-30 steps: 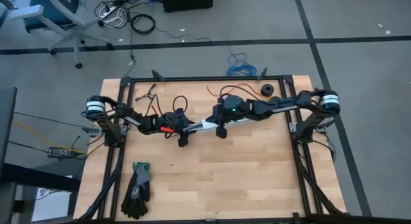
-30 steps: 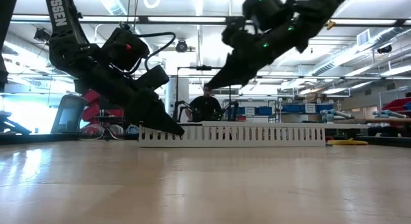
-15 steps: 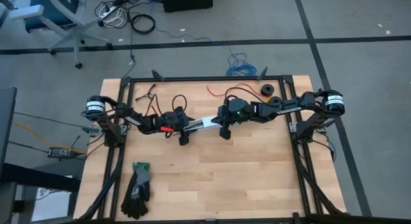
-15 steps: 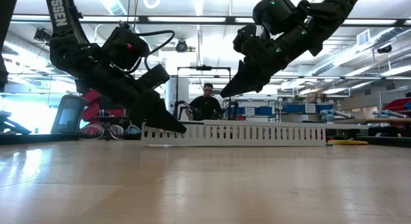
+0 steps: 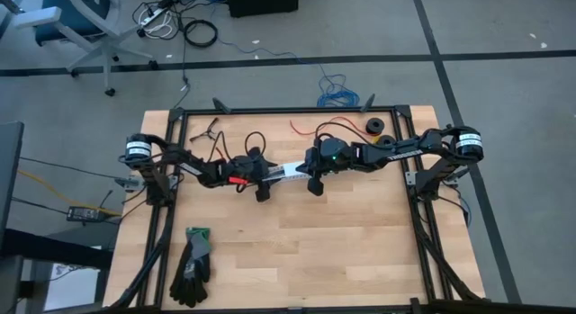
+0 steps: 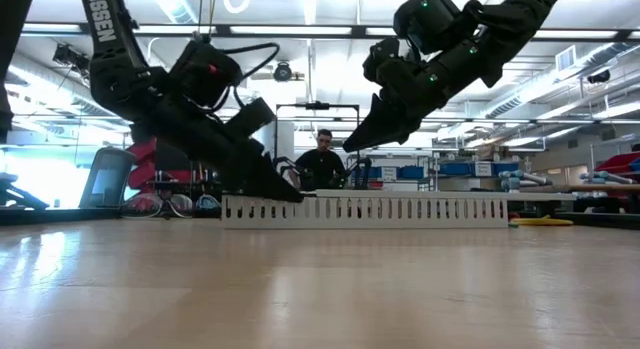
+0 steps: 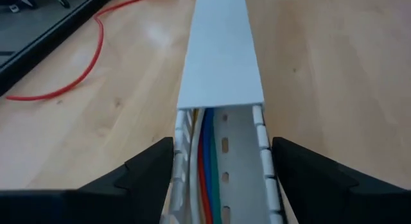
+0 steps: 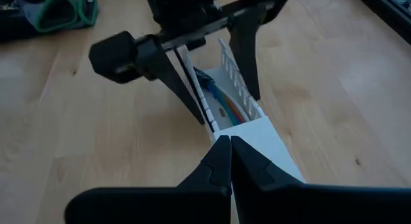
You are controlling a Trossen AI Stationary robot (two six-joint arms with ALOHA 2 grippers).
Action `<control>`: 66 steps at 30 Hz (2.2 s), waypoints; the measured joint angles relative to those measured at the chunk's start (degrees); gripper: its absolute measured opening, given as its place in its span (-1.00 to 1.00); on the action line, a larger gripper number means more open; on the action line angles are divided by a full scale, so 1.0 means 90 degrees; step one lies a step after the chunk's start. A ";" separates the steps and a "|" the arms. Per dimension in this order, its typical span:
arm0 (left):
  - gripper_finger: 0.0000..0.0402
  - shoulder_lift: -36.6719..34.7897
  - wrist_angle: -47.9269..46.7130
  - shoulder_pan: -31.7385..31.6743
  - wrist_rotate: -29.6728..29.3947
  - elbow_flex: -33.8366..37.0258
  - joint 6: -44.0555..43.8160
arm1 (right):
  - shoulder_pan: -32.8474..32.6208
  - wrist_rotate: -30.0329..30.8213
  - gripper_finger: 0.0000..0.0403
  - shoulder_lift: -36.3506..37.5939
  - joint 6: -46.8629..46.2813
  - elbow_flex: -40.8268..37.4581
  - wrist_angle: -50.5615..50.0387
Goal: Ziptie cables
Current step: Close the cable duct
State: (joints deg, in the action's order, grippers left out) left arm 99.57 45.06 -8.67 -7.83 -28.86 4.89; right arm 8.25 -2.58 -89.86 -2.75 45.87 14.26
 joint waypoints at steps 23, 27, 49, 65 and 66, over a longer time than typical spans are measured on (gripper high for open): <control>0.20 0.0433 0.0044 0.0002 -0.0004 -0.0209 0.0097 | 0.0081 0.0756 -1.00 -0.0004 -0.0308 0.0005 -0.0940; 0.19 0.0433 0.0043 0.0002 -0.0002 -0.0208 0.0097 | 0.0298 0.0453 -1.00 -0.0554 -0.0567 0.0015 -0.0647; 0.19 0.0375 -0.0089 0.0005 -0.0004 -0.0210 -0.0060 | 0.0129 -0.0820 -1.00 -0.1293 0.0237 0.0980 0.0688; 0.19 0.0161 -0.0422 0.0005 -0.0016 -0.0180 -0.0571 | 0.0070 -0.0815 -1.00 -0.1287 -0.0072 0.0974 0.0646; 0.19 0.0161 -0.0417 0.0005 -0.0018 -0.0180 -0.0576 | 0.0070 -0.0815 -1.00 -0.1287 -0.0072 0.0974 0.0639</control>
State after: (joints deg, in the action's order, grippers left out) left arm 101.01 41.30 -8.62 -7.99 -30.48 -0.29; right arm 8.88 -9.92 -101.45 -3.40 54.63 20.01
